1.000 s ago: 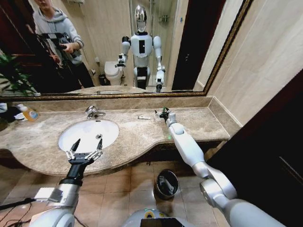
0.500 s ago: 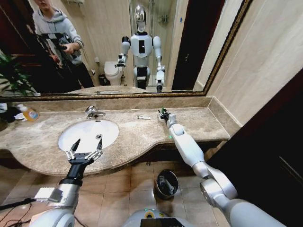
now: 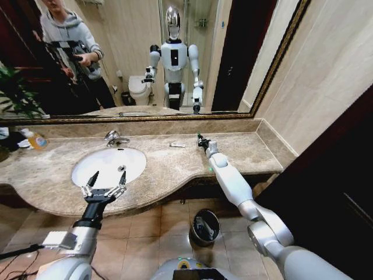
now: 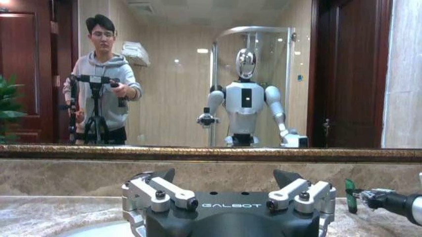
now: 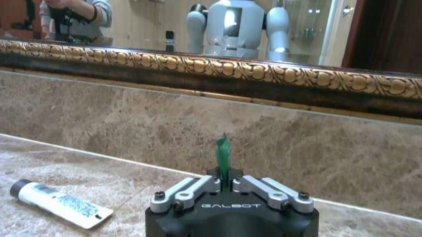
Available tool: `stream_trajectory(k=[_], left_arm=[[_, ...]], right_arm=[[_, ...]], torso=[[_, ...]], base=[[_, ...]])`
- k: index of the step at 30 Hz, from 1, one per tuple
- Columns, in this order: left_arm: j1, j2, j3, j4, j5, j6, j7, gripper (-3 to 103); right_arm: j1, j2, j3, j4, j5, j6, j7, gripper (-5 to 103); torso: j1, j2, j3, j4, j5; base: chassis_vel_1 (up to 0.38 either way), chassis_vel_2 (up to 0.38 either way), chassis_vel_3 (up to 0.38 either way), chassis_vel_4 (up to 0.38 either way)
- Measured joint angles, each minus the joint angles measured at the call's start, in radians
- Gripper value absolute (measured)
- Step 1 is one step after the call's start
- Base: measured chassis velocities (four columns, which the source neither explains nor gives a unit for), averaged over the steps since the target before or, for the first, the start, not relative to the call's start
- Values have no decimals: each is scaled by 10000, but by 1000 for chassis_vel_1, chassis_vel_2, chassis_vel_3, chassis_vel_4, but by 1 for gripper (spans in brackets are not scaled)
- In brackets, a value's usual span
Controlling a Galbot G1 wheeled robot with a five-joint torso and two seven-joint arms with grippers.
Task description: Pick up the trash from the sink and place it in the trash bin.
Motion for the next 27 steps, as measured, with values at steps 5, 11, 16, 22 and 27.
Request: stream_trajectory(k=[5,11,16,22,27], left_arm=[[0,0,0,0,0,0,-1,100],[0,0,0,0,0,0,-1,100],[0,-1,0,0,0,0,-1,100],[0,0,0,0,0,0,0,100],[0,0,0,0,0,0,-1,100]], right_arm=[[-635,-687,2,1462,461,-599,-34,4],[-1762,-1963,158,3410,629,-662,-129,4],[-4067,-3118,720,5793,1230,-552,80,4],[-6349,-3718,1127,7956,2091,-159,271,4],[-8013,-3646,2005,9244,2224,-20,227,4]], torso=[[0,0,0,1,2],[0,0,-1,-1,2],[0,0,-1,-2,3],[-4,1,-3,-5,2],[-1,1,-2,3,0]], base=[[0,0,0,0],[0,0,0,0],[0,0,0,0],[0,0,0,0],[0,0,0,0]])
